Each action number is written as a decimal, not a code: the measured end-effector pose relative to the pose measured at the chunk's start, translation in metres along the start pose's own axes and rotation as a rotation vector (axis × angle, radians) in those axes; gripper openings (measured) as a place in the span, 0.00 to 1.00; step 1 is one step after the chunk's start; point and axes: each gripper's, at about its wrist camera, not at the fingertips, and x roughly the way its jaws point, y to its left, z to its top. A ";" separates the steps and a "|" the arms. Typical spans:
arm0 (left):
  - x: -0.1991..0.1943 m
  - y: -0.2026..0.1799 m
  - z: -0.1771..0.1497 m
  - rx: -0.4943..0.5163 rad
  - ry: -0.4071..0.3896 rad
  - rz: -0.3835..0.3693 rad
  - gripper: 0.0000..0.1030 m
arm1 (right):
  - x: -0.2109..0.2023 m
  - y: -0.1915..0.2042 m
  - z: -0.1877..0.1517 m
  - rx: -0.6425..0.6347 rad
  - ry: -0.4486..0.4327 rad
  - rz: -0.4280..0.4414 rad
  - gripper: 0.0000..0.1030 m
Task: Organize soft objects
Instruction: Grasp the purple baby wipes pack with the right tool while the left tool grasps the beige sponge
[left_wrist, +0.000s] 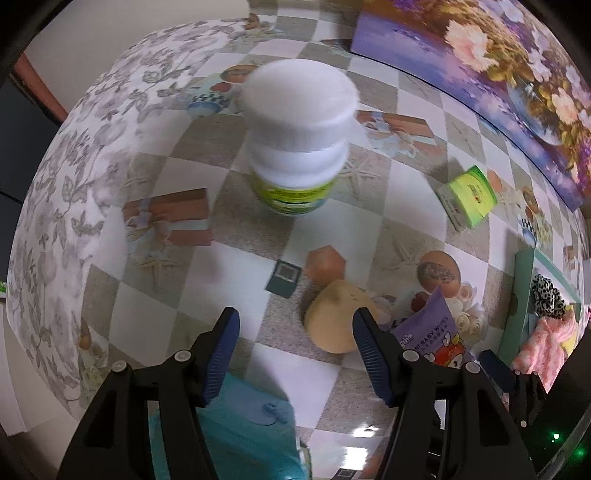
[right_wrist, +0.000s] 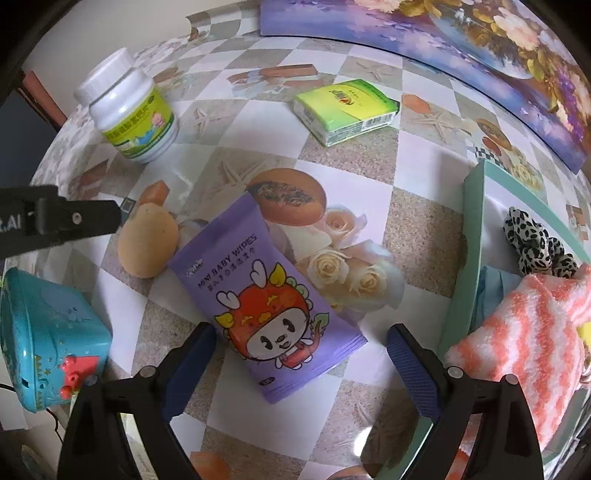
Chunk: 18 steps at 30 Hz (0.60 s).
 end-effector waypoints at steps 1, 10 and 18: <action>0.002 -0.002 0.001 0.005 0.001 0.003 0.63 | 0.000 -0.001 -0.001 0.004 -0.001 0.000 0.92; 0.020 -0.031 0.009 0.074 0.024 0.043 0.63 | -0.001 -0.001 0.004 -0.024 -0.003 -0.023 0.92; 0.036 -0.067 0.012 0.178 0.032 0.108 0.63 | 0.002 0.003 0.011 -0.043 -0.017 -0.042 0.91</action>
